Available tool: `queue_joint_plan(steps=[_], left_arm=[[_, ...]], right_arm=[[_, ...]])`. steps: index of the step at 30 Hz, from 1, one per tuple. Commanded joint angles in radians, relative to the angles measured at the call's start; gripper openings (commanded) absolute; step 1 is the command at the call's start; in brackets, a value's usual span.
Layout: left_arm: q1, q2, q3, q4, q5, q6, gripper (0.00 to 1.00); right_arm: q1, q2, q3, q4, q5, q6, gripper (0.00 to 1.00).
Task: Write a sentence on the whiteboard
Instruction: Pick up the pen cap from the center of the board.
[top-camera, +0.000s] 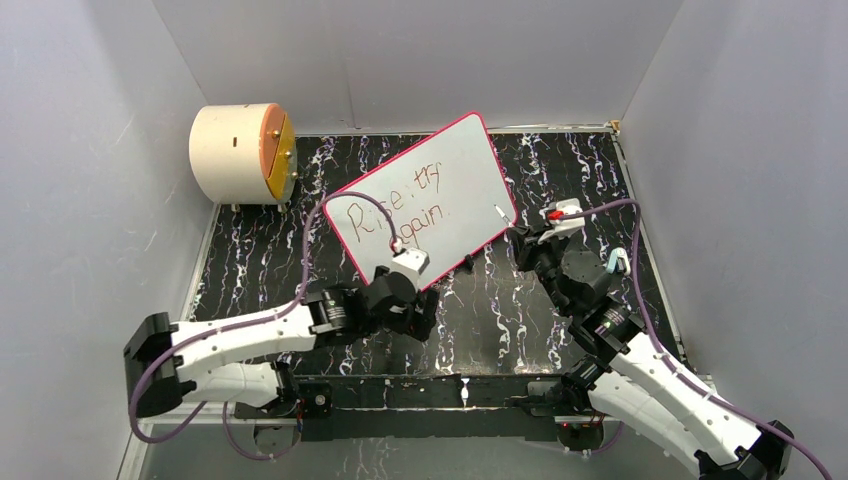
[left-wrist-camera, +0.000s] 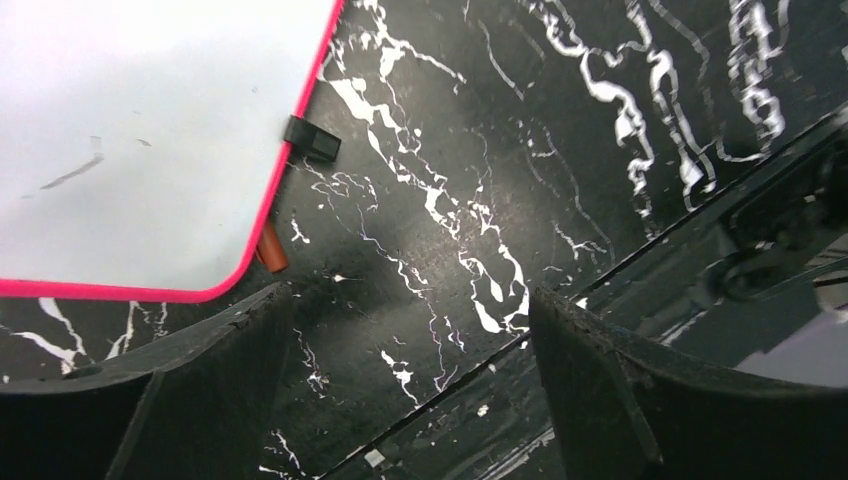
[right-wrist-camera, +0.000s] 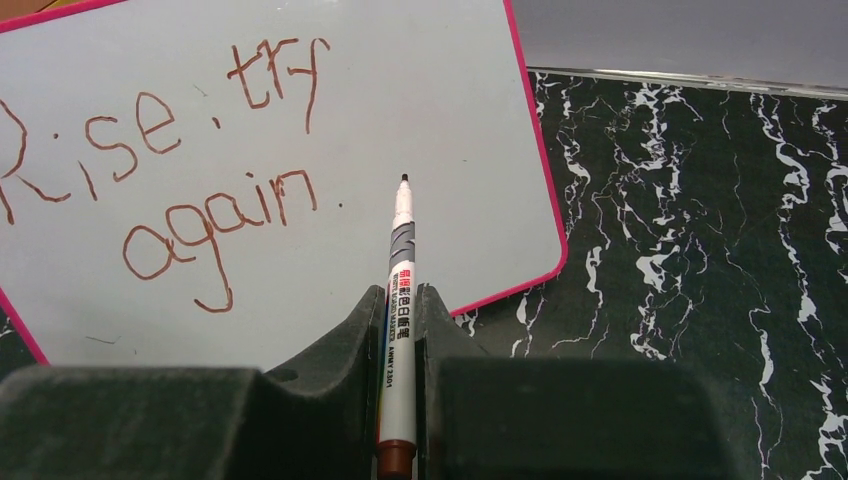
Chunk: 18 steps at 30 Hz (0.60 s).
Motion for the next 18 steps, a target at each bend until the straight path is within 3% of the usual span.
queue_joint_plan(steps=[1,13,18], left_arm=[[-0.036,0.081,-0.011,0.074,-0.084,-0.016,0.84],[-0.037,0.28,-0.009,0.175,-0.028,0.043,0.84],[-0.033,0.341,0.033,0.135,-0.065,0.08,0.85]], right_arm=[[-0.005,-0.019,-0.004,0.061,0.05,0.01,0.0],[-0.005,0.001,-0.001,0.061,0.055,0.008,0.0],[-0.006,-0.007,-0.002,0.059,0.06,0.007,0.0]])
